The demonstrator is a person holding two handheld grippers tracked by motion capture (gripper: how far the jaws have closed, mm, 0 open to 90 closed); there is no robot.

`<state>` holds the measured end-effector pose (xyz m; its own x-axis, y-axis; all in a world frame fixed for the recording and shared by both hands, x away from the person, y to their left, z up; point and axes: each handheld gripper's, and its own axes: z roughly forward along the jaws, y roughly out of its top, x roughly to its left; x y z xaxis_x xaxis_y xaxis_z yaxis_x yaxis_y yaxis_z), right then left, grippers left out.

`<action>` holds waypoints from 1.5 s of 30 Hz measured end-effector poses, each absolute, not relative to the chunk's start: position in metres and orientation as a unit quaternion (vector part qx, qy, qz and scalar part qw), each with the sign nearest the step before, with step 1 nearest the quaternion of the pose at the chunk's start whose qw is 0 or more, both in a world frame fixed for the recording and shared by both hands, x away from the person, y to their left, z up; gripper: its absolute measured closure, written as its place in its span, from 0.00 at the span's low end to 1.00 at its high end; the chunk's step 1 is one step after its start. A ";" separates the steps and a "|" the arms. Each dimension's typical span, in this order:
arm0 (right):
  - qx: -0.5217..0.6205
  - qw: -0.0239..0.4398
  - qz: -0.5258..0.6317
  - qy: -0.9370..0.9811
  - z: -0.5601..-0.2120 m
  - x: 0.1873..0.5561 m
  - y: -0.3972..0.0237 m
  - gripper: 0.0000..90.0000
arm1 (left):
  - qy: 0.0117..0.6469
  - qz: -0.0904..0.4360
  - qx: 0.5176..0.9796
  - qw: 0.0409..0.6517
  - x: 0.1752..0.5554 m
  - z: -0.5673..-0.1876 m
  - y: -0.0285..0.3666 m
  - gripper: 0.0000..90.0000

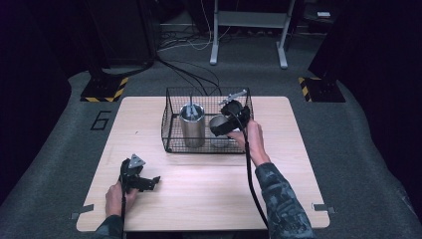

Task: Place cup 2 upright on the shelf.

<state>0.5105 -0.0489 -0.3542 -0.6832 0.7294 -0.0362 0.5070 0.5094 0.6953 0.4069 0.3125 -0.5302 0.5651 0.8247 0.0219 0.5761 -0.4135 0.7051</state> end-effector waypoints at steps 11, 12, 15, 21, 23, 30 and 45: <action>0.332 0.166 0.370 0.851 -0.341 0.465 -0.056 0.00 | 0.430 0.188 0.816 0.337 0.407 -0.531 0.312 0.00; 0.328 0.167 0.370 0.853 -0.340 0.460 -0.057 0.00 | 0.428 0.189 0.818 0.336 0.407 -0.531 0.312 0.00; 0.316 0.175 0.374 0.854 -0.338 0.448 -0.061 0.00 | 0.428 0.188 0.818 0.335 0.407 -0.531 0.312 0.00; 0.323 0.178 0.389 0.844 -0.341 0.427 -0.072 0.00 | 0.427 0.188 0.819 0.334 0.407 -0.531 0.312 0.00; 0.326 0.183 0.398 0.838 -0.347 0.415 -0.083 0.00 | 0.429 0.188 0.817 0.337 0.407 -0.531 0.312 0.00; 0.355 0.194 0.399 0.823 -0.374 0.393 -0.112 0.00 | 0.426 0.188 0.820 0.334 0.407 -0.530 0.313 0.00; 0.456 0.180 0.349 0.799 -0.491 0.372 -0.171 0.00 | 0.433 0.186 0.816 0.335 0.407 -0.530 0.312 0.00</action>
